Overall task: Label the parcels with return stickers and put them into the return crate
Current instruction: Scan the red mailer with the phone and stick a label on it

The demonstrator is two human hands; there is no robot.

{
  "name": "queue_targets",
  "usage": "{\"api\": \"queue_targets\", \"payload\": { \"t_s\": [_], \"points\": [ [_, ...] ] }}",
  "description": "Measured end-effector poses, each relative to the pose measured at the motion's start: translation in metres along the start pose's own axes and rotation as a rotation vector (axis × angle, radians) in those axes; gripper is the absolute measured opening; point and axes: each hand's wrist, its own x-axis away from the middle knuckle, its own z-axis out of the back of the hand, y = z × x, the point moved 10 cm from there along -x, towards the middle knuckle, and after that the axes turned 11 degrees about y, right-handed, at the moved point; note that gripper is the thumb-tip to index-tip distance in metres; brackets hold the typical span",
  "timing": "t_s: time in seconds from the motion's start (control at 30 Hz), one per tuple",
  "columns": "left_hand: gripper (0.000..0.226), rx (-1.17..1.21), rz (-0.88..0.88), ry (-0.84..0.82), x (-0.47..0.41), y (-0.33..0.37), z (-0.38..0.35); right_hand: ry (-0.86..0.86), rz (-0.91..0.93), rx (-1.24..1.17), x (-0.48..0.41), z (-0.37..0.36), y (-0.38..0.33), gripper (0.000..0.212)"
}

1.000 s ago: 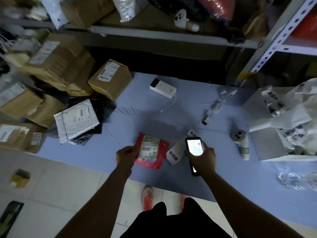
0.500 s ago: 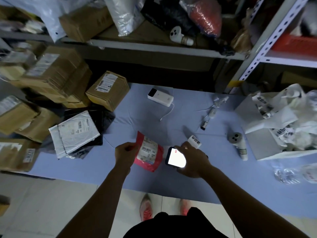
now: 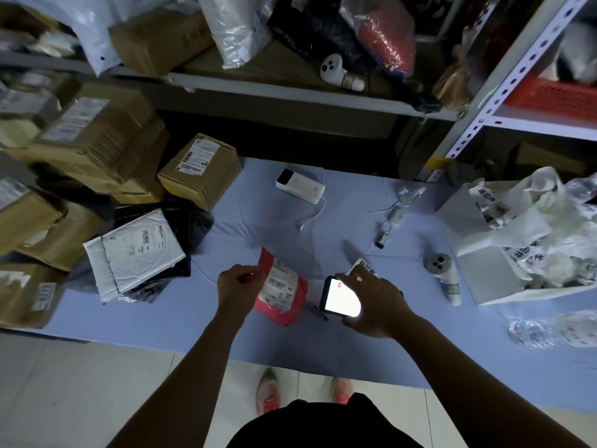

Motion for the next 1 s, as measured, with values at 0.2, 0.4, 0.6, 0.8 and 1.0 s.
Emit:
{"api": "queue_targets", "payload": {
  "t_s": [0.2, 0.4, 0.6, 0.8, 1.0],
  "points": [
    [0.007, -0.079, -0.148, -0.030, 0.002, 0.011, -0.005, 0.007, 0.005, 0.021, 0.001, 0.006, 0.004, 0.090],
    [0.010, -0.077, -0.105, -0.038, 0.000, 0.008, -0.010, 0.015, 0.023, 0.017, 0.002, 0.002, 0.011, 0.093],
    [0.015, -0.099, -0.144, -0.030, 0.004, 0.015, -0.009, 0.020, -0.014, 0.011, 0.007, -0.006, 0.028, 0.093],
    [0.008, -0.180, -0.165, -0.011, 0.003, 0.014, -0.008, 0.065, -0.117, -0.090, 0.014, -0.015, 0.056, 0.091],
    [0.010, -0.479, -0.183, 0.061, -0.003, 0.005, 0.001, 0.167, -0.530, -0.264, 0.041, -0.063, 0.126, 0.091]
  ]
}}
